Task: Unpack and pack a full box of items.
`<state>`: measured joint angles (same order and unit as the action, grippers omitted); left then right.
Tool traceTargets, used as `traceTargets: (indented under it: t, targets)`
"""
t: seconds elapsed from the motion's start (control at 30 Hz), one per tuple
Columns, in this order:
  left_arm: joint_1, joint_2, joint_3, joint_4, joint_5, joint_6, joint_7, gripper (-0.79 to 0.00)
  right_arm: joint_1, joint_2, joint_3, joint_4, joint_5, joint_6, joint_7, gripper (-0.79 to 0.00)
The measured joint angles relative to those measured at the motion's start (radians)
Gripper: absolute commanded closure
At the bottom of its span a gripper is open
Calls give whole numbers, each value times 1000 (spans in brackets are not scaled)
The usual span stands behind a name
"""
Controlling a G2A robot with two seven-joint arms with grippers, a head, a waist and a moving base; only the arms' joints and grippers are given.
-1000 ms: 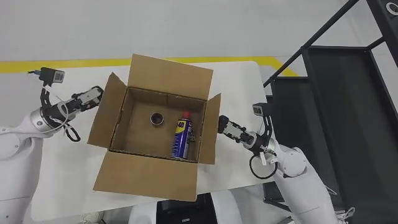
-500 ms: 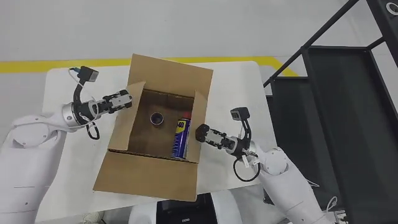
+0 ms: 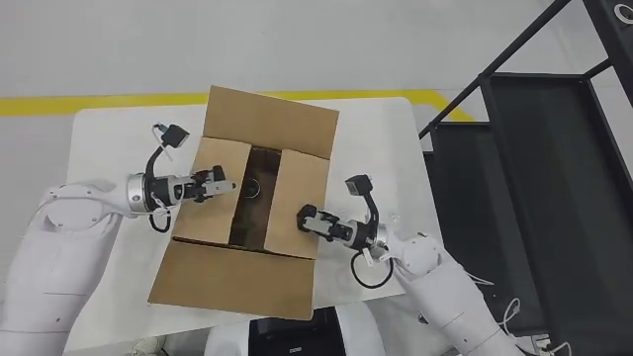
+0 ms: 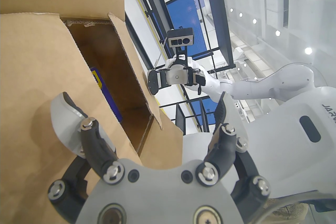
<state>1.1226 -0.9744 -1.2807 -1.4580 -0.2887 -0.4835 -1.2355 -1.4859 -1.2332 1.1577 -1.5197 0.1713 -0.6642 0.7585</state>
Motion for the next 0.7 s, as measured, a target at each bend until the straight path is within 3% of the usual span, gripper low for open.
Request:
traceTargets:
  t: [0.47, 0.7]
  targets:
    - [6, 9, 13, -18, 105, 15, 30, -785, 19, 6, -12, 15, -71, -3, -62, -785]
    - [21, 13, -21, -49, 32, -24, 74, -785, 11, 16, 22, -21, -8, -27, -60, -785]
